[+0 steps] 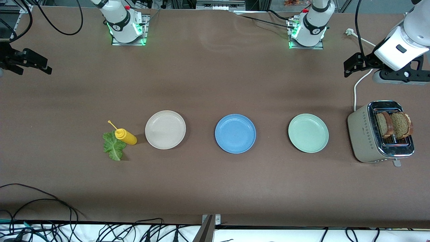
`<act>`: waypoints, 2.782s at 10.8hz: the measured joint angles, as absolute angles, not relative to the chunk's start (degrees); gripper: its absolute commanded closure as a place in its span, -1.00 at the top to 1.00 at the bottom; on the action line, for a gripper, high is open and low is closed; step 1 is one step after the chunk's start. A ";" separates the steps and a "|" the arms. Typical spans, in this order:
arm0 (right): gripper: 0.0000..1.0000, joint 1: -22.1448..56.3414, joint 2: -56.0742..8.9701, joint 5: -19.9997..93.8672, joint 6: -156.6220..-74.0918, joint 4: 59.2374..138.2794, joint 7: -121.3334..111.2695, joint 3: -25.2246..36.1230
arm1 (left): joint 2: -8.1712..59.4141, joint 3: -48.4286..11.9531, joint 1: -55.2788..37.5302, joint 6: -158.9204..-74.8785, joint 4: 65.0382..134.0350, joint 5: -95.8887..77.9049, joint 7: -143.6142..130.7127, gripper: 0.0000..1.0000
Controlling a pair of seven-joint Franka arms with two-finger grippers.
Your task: Make sandwich in blue plate with both arms
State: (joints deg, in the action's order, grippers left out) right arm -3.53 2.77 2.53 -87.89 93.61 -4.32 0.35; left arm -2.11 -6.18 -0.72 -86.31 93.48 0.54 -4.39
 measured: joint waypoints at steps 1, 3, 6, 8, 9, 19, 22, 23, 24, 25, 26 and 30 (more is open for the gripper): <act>1.00 -3.53 2.77 2.53 -87.89 93.59 -4.32 0.35 | -2.11 -6.18 -0.72 -86.30 93.48 0.54 -4.39 1.00; 1.00 -3.52 2.77 2.53 -87.89 93.59 -4.32 0.34 | -2.11 -6.18 -0.72 -86.30 93.48 0.54 -4.39 1.00; 1.00 -3.53 2.77 2.53 -87.89 93.59 -4.33 0.35 | -2.08 -5.80 -0.39 -86.30 93.48 0.57 -4.39 1.00; 1.00 -3.53 2.77 2.53 -87.89 93.59 -4.34 0.35 | -1.44 -5.17 0.89 -86.44 93.20 2.57 -4.21 1.00; 1.00 -3.53 2.77 2.53 -87.89 93.59 -4.34 0.36 | -0.87 -5.15 1.30 -86.67 93.05 3.84 -4.10 1.00; 1.00 -3.57 2.72 2.53 -87.84 93.58 -4.34 0.48 | 7.00 -4.37 10.31 -96.40 89.40 5.97 8.28 1.00; 1.00 -3.59 2.71 2.53 -87.83 93.56 -4.34 0.55 | 14.70 -4.33 13.89 -102.59 89.36 6.78 11.79 1.00; 1.00 -3.60 2.71 2.53 -87.83 93.55 -4.34 0.57 | 16.93 -4.33 14.81 -104.17 89.38 6.79 12.21 0.99; 1.00 -3.60 2.70 2.53 -87.83 93.55 -4.35 0.58 | 18.89 -4.34 15.47 -105.76 89.40 8.04 12.54 0.99; 1.00 -3.60 2.70 2.53 -87.82 93.55 -4.36 0.59 | 20.62 -4.41 15.76 -107.22 89.41 10.85 12.68 1.00; 1.00 -3.60 2.69 2.53 -87.55 93.55 -4.36 0.58 | 21.95 -4.52 15.77 -108.04 89.55 12.09 12.69 1.00; 1.00 -3.60 2.69 2.53 -87.28 93.55 -4.36 0.59 | 23.28 -4.62 16.27 -112.11 94.31 12.67 12.71 0.10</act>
State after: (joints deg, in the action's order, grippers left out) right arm -3.60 2.69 2.53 -87.28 93.55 -4.36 0.59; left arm 23.28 -4.62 16.27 -112.11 94.31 12.67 12.71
